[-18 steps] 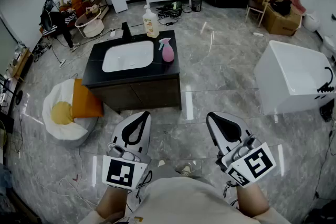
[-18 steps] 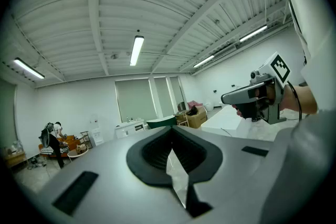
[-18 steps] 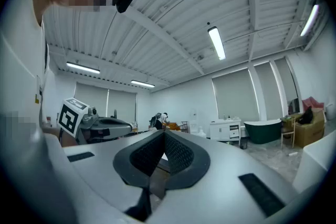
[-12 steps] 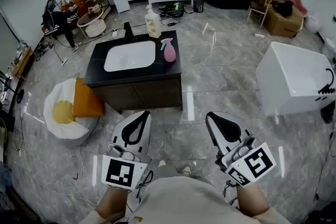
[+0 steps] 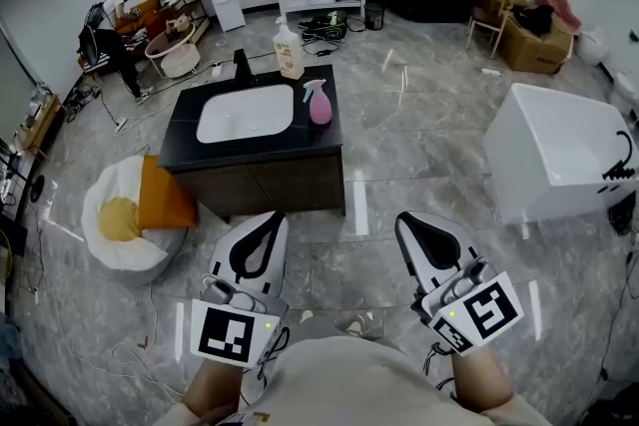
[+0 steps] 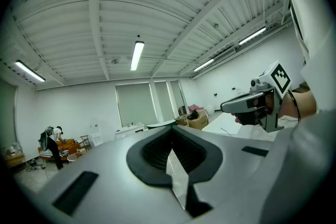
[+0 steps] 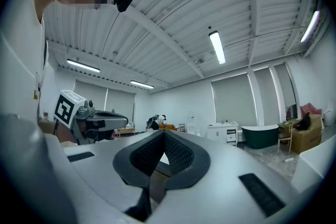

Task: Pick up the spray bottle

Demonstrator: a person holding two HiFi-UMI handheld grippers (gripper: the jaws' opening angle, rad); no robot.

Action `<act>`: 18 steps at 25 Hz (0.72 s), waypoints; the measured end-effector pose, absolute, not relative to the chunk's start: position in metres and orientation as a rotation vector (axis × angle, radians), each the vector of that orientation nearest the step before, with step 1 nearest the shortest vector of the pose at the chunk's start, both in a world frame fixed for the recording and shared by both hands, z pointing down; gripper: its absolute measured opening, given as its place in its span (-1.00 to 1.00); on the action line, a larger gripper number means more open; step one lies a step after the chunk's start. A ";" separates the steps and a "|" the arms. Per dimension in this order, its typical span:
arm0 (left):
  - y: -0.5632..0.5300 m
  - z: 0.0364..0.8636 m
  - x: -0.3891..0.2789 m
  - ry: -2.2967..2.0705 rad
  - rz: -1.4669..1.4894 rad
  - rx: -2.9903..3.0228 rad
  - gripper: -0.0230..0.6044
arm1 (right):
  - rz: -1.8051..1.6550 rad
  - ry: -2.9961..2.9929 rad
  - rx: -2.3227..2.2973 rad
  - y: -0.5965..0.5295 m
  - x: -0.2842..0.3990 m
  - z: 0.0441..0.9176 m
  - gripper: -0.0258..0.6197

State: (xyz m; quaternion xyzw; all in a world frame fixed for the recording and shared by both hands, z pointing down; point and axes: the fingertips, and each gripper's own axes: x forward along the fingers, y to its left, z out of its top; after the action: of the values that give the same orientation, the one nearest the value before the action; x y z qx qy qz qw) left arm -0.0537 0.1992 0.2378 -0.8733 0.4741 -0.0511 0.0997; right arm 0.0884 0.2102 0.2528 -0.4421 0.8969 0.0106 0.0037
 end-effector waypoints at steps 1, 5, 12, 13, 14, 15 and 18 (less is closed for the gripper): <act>0.199 0.236 -0.053 1.398 -0.149 -2.580 -0.87 | 0.038 2.807 -1.401 0.209 0.091 0.252 -0.83; 0.198 0.236 -0.051 1.402 -0.165 -2.574 -0.86 | 0.029 2.775 -1.433 0.209 0.100 0.249 -0.83; 0.183 0.220 -0.048 1.381 -0.157 -2.543 -0.86 | 0.086 2.668 -1.498 0.200 0.116 0.225 0.03; 0.180 0.222 -0.049 1.380 -0.167 -2.536 -0.86 | 0.098 2.666 -1.503 0.199 0.117 0.224 0.04; 0.177 0.223 -0.049 1.378 -0.173 -2.533 -0.87 | 0.108 2.670 -1.504 0.197 0.118 0.223 0.04; 0.173 0.224 -0.048 1.373 -0.168 -2.534 -0.86 | 0.114 2.680 -1.507 0.195 0.119 0.224 0.04; 0.160 0.224 -0.048 1.365 -0.131 -2.552 -0.87 | 0.127 2.704 -1.528 0.178 0.117 0.230 0.06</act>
State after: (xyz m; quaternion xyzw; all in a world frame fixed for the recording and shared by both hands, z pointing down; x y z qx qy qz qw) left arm -0.0484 0.1604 0.2245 -0.8743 0.4676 -0.0450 0.1222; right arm 0.1174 0.1784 0.2303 -0.4915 0.8698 0.0407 0.0163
